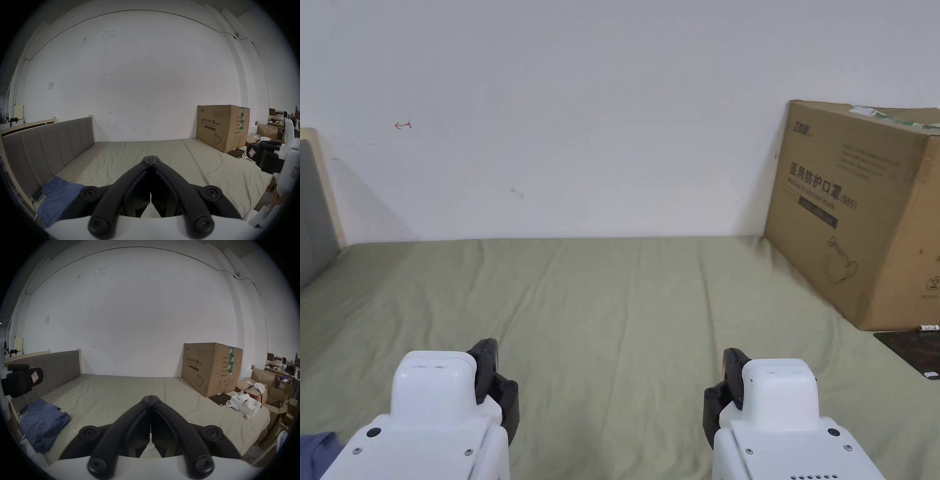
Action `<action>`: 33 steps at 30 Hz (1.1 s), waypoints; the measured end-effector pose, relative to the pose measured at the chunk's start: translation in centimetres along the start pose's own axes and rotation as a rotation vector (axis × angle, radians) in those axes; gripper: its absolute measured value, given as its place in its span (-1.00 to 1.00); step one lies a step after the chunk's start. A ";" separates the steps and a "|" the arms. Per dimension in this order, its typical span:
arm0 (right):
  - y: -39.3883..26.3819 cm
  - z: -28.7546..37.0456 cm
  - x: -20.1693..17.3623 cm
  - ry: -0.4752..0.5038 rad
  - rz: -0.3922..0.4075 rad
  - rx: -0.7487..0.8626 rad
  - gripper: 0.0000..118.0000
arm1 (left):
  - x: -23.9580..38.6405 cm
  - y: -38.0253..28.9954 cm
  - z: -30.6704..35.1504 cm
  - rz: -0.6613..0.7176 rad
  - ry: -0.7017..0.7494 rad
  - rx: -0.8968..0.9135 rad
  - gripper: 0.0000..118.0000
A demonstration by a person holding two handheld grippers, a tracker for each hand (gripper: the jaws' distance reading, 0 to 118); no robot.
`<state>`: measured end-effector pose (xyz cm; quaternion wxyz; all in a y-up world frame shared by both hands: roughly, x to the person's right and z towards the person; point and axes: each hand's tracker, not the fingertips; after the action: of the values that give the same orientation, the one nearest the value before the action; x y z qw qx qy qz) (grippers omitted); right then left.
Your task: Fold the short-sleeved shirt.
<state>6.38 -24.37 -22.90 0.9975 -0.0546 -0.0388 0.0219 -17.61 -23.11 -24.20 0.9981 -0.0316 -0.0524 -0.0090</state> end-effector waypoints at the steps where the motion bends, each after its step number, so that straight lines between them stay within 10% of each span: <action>1: 0.1 -0.2 -0.2 0.010 0.000 -0.007 -1.00 | -0.3 0.1 0.1 0.003 0.004 -0.003 -1.00; 15: 1.4 -2.6 -14.4 0.554 0.031 -0.060 -1.00 | -12.5 0.4 7.8 0.060 0.441 -0.074 -1.00; 30: -0.9 -3.2 -16.8 0.618 0.070 -0.165 -1.00 | -25.8 -11.7 -4.5 0.375 0.449 -0.690 -1.00; 32: -1.3 -3.9 -16.6 0.596 0.080 -0.193 -1.00 | -26.4 -13.5 -5.9 0.389 0.451 -0.774 -0.41; 33: -1.5 -4.3 -16.5 0.581 0.078 -0.213 -1.00 | -26.8 -14.3 -6.5 0.410 0.437 -0.788 0.42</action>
<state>-9.62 -27.09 -28.22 0.9540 -0.1641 0.2479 0.0395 -43.94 -37.43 -32.55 0.8793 -0.4134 0.1726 0.1618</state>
